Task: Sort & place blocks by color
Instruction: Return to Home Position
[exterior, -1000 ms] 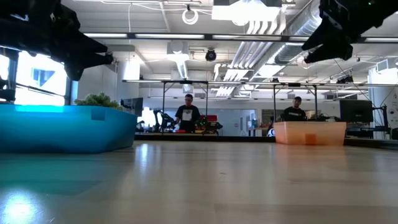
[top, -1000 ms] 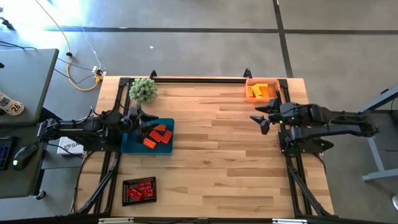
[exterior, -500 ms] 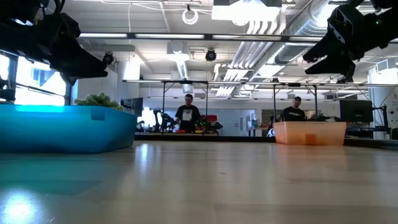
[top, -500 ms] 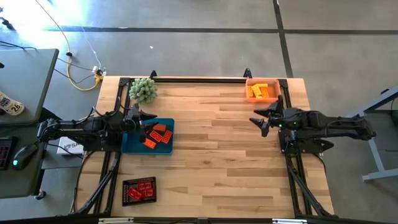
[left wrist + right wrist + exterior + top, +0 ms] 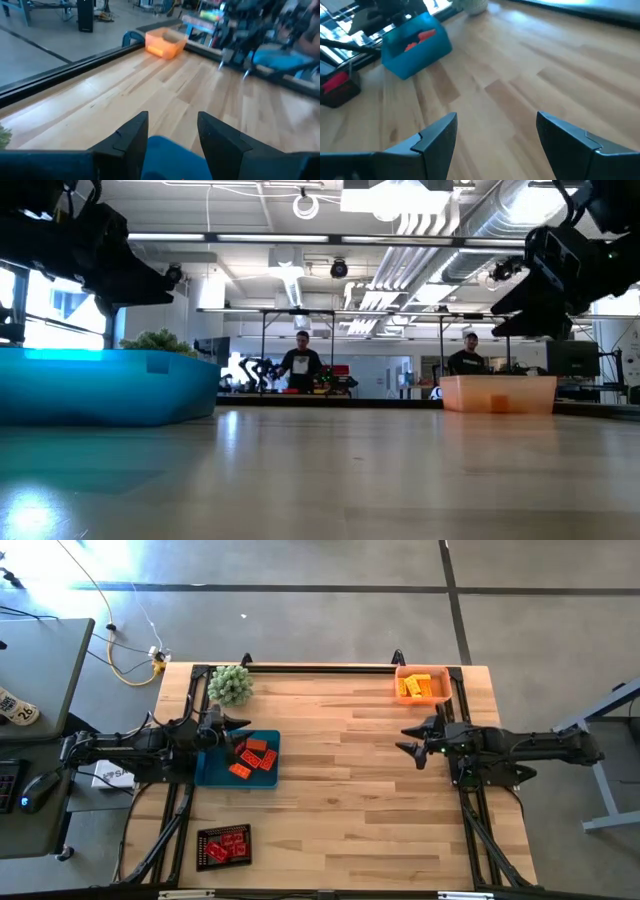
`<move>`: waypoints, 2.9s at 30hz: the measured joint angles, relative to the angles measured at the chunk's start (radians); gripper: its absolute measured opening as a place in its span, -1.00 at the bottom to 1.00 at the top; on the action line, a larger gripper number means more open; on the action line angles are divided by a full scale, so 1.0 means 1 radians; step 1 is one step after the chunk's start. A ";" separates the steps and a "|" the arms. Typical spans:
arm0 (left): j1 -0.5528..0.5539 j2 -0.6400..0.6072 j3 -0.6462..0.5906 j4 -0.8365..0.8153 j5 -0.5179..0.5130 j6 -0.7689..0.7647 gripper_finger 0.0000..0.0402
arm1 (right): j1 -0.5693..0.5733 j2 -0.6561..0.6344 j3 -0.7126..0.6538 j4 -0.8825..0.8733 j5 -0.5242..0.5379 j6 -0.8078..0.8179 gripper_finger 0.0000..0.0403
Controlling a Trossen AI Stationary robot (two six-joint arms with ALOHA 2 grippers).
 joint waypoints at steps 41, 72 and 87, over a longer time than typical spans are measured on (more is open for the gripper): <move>-0.002 -0.199 -0.082 0.069 0.073 0.142 -0.21 | 0.000 -0.003 -0.173 0.274 -0.065 0.039 0.29; -0.002 -0.199 -0.080 0.067 0.073 0.142 -0.21 | 0.000 -0.003 -0.173 0.274 -0.067 0.039 0.29; -0.002 -0.199 -0.080 0.067 0.073 0.143 -0.21 | 0.000 -0.003 -0.173 0.274 -0.067 0.039 0.29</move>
